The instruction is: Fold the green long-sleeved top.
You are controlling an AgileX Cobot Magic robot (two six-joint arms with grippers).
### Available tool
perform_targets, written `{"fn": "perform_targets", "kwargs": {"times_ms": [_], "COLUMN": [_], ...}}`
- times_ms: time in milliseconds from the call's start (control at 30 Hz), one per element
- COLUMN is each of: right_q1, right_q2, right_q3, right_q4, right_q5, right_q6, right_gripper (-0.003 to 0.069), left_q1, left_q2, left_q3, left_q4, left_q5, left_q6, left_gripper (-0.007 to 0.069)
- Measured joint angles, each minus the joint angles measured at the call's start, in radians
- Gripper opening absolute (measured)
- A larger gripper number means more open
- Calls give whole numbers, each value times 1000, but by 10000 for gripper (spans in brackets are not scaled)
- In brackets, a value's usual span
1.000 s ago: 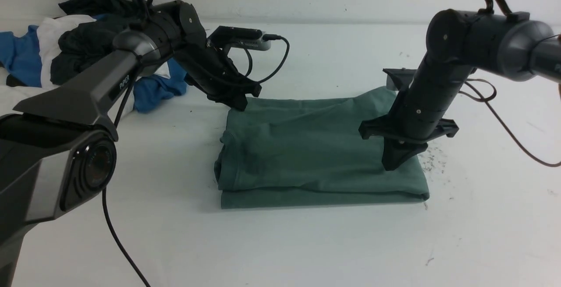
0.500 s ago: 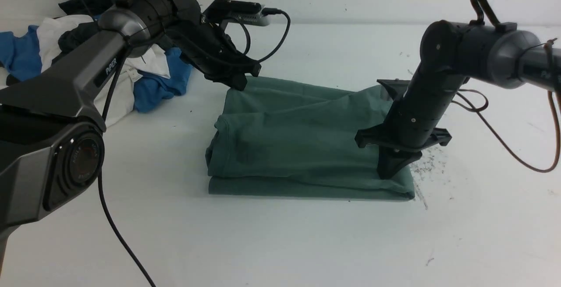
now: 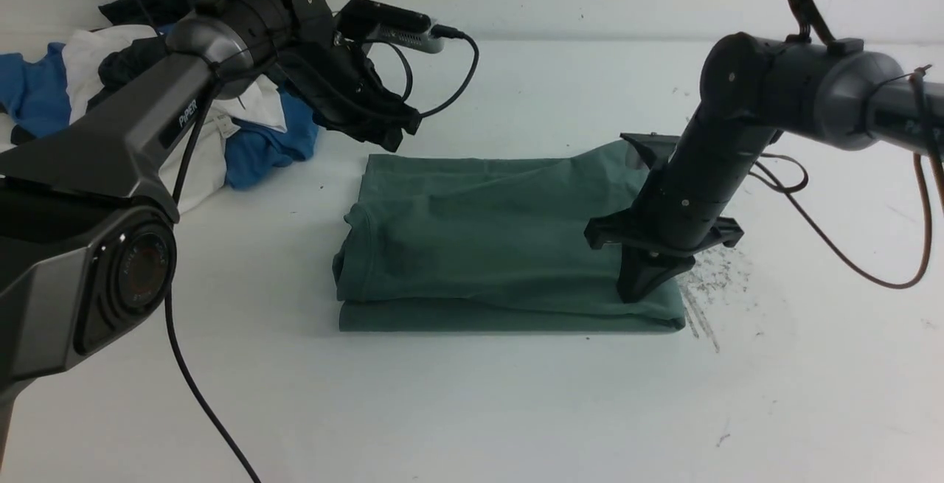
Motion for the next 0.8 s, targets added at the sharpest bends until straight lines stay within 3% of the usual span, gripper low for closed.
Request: {"fn": "perform_targets", "kwargs": {"times_ms": [533,667,800], "right_q1": [6,6,6], "right_q2": [0,0,0], "right_q3": [0,0,0], "right_q4": [8,8,8], "right_q5": [0,0,0], "right_q6": [-1,-1,-1], "right_gripper": [-15,-15,-15], "left_q1": [0,0,0], "left_q2": [87,88,91], "left_q3": [0,0,0], "left_q4": [1,0,0], "left_q5": [-38,-40,-35], "left_q6": [4,4,4], "left_gripper": [349,309,192]}}
